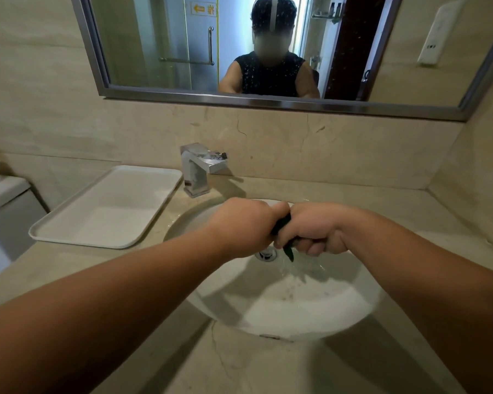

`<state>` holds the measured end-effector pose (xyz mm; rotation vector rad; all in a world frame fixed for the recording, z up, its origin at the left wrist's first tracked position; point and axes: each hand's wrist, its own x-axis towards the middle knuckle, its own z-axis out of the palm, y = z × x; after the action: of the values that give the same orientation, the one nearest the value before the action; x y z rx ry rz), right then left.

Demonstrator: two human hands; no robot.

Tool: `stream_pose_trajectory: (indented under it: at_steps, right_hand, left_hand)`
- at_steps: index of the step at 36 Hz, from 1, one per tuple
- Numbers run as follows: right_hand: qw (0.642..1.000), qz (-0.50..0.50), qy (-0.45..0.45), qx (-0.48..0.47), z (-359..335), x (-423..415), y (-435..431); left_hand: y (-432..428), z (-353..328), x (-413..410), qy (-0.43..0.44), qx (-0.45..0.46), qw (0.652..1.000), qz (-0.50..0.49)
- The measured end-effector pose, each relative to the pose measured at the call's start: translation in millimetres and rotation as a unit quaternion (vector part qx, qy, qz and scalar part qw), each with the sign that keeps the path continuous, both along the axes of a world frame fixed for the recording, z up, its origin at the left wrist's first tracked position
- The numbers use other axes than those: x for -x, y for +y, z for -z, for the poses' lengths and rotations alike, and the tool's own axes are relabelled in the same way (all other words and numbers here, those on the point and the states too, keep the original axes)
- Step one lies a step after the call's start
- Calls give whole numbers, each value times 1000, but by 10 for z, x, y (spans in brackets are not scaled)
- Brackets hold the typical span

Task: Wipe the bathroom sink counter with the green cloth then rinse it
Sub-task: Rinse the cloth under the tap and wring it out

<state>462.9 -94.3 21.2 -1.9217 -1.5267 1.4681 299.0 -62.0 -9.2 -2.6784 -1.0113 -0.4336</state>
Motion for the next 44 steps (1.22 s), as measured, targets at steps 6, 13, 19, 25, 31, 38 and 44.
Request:
stream_pose_trajectory:
  at_steps: [6,13,19,25,31,38,44]
  right_hand:
    - [950,169,212,-153,-86,181,-69]
    - [887,1,-167,-431,295,292,-198]
    - [716,-66,-403,-566,618,164,-192]
    - [616,-118,-401,-667,505,116,-53]
    - [606,-176,-382,-676,353,178,-3]
    - [658,-207,-486,-537,181,250,3]
    - [697,-182,-582,-377,73,338,4]
  left_hand:
    - [194,-64,154,-202,213,953,-76]
    - [316,-113,198,-369,556,734,-127]
    - [304,-199,197,-335,716,599,-128]
    - [259,-238,229,-218,809,539,-85]
    - [214,-319,316,-112,810,575,-41]
    - [113,-314,219,-86,675,730,-66]
    - [56,-174,-75,26,404,904,-141]
